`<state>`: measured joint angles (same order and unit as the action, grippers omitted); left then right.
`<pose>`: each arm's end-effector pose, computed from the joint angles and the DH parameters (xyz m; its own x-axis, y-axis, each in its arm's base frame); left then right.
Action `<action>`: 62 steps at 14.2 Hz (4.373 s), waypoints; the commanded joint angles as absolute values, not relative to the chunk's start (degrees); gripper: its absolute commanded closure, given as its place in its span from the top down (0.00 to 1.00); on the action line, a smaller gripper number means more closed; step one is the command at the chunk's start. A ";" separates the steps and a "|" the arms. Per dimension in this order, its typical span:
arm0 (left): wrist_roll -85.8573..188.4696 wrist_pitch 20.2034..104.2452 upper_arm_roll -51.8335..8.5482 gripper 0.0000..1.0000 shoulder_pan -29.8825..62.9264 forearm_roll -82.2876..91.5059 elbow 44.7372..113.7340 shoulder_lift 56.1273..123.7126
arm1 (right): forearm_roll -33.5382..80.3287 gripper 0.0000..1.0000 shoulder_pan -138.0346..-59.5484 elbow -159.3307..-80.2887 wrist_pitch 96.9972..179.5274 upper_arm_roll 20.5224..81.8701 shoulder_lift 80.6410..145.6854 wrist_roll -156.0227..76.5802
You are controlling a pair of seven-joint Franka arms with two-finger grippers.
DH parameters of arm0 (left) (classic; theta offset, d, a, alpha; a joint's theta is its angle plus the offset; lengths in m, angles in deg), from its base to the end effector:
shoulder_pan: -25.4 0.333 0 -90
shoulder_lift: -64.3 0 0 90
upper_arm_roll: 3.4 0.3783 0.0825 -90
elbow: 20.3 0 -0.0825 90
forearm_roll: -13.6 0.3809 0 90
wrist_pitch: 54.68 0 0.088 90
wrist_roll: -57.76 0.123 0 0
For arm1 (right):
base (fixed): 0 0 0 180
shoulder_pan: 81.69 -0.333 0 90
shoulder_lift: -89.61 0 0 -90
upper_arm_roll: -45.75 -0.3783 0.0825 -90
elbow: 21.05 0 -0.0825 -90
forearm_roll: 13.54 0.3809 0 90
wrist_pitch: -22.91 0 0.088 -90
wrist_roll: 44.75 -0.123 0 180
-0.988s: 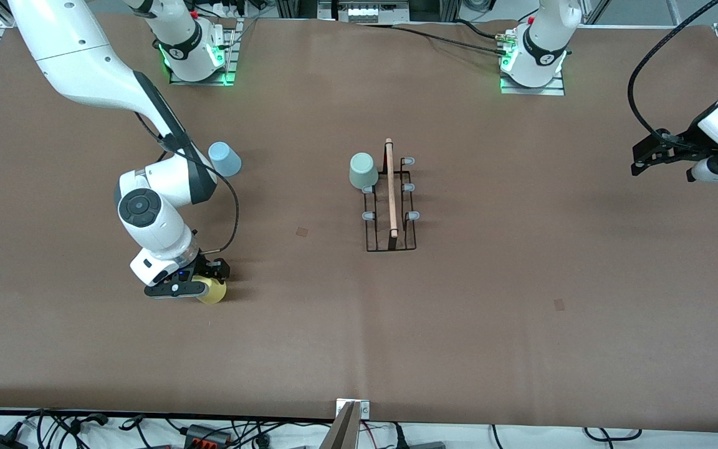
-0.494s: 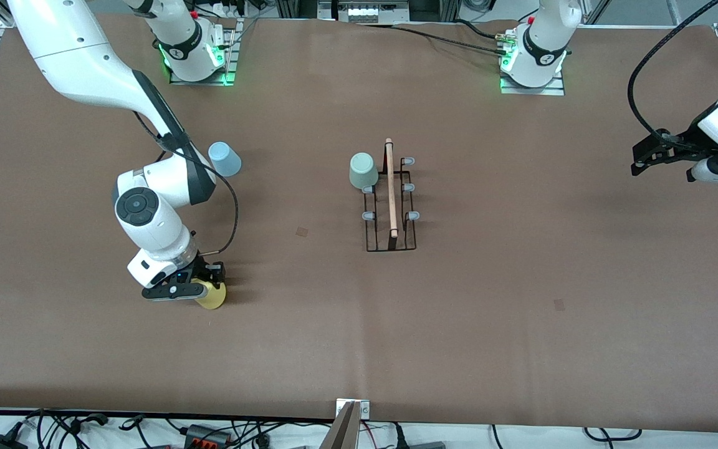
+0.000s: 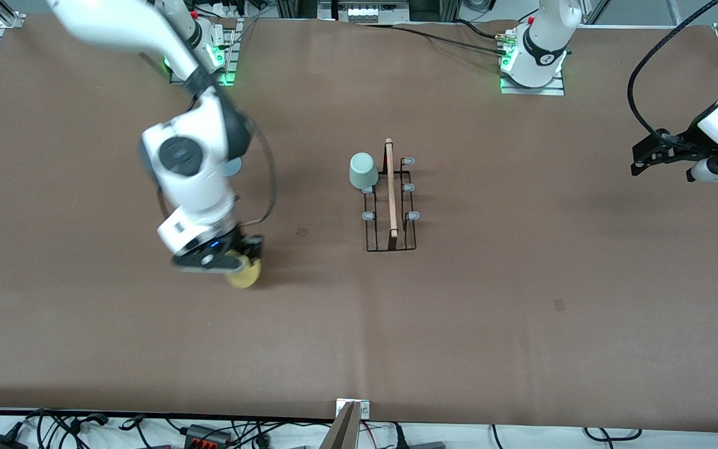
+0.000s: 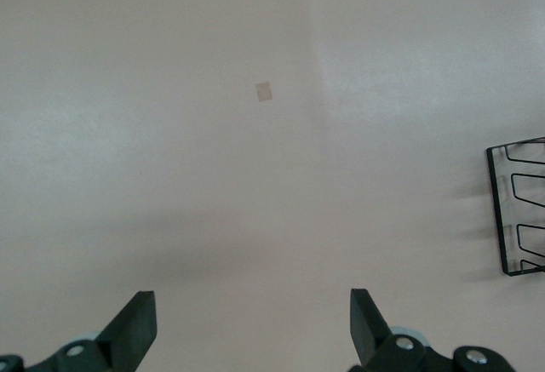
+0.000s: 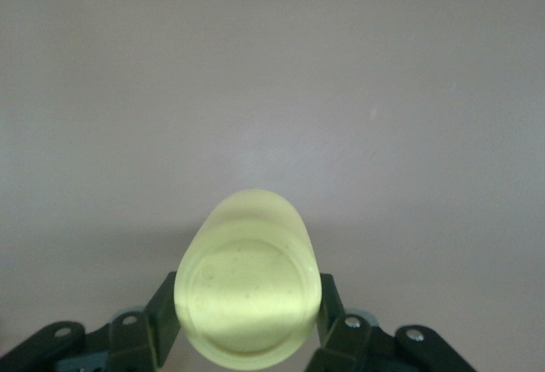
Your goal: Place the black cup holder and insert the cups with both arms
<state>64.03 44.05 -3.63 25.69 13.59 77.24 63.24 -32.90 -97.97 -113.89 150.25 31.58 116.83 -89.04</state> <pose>0.5560 0.0005 0.6323 0.9934 -0.1081 0.0390 -0.1081 -0.9941 -0.0042 0.6420 0.3280 0.4104 0.9718 -0.0832 0.2205 -0.0939 -0.9948 0.0385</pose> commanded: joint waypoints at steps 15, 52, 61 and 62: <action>65.23 42.71 -3.32 1.00 25.31 14.39 75.59 63.95 | -26.63 0.05 -115.27 -99.45 149.72 29.93 127.75 -113.92; 65.23 42.71 -3.32 1.00 25.48 14.39 75.59 63.95 | -12.66 1.00 -77.91 -107.45 108.16 45.84 94.27 -41.24; 65.23 42.71 -3.32 1.00 25.48 14.39 75.59 63.95 | -14.42 1.00 -80.29 -107.62 109.21 46.01 94.09 -41.76; 65.23 42.71 -3.32 1.00 25.48 14.39 75.59 63.95 | -14.42 1.00 -80.29 -107.28 109.21 46.01 94.35 -41.59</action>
